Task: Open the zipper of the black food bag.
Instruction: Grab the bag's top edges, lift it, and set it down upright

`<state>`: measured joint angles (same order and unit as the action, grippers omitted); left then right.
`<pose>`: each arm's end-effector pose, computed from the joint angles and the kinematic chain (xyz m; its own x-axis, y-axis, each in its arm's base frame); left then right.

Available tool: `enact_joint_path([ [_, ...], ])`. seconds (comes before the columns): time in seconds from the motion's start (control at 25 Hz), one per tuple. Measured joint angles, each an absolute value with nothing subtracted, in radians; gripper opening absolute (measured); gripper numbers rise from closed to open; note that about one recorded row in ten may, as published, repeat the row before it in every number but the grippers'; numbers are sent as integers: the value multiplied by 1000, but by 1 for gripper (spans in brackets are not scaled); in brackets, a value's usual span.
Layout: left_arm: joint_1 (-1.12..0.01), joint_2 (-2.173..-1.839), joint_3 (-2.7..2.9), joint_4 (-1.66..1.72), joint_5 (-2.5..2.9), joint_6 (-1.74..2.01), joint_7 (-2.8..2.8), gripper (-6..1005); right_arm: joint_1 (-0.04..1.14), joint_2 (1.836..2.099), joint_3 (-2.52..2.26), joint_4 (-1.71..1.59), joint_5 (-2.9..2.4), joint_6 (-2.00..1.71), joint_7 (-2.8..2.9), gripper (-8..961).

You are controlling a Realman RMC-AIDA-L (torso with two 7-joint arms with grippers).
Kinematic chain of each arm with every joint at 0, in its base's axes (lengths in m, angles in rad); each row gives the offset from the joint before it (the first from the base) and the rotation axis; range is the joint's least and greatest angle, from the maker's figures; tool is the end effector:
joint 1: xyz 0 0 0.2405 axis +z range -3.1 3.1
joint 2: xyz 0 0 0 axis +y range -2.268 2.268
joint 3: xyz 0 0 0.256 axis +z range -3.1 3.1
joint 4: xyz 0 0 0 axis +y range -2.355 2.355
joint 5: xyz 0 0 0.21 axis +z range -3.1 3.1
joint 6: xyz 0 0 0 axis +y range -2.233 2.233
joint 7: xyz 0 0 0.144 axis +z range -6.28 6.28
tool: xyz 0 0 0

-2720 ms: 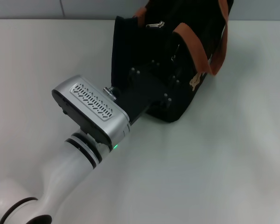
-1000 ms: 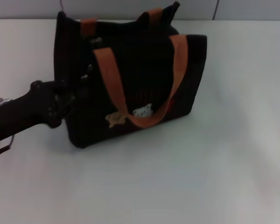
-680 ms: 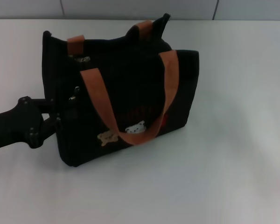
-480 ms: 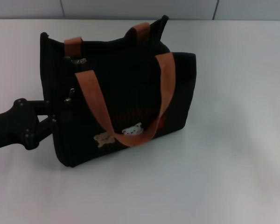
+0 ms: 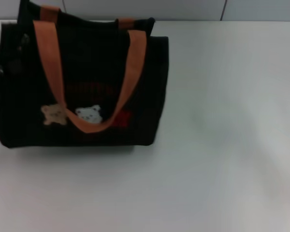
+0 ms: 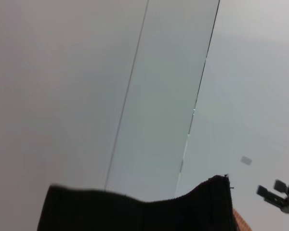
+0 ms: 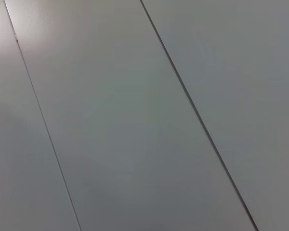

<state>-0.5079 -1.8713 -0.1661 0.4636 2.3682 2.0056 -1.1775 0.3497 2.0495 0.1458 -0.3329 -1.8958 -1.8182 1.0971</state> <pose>-0.3145 0.2812 0.1114 0.6067 0.1816 0.7739 0.5133 -0.8329 -0.2069 0.3339 0.2588 0.0700 0.3094 0.0312 -0.9504 -0.7825 -0.5596 -0.2730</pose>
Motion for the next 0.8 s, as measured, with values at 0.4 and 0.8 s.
enact_joint_path([
  [0.4, -558, -1880, 387, 920, 1895, 2006, -1473, 117, 353, 2051, 143, -333, -1896, -1813, 1097, 795],
  [0.8, -596, -2065, 789, 1229, 1851, 1937, -1590, 114, 350, 2052, 136, -315, -1897, -1809, 1089, 795],
])
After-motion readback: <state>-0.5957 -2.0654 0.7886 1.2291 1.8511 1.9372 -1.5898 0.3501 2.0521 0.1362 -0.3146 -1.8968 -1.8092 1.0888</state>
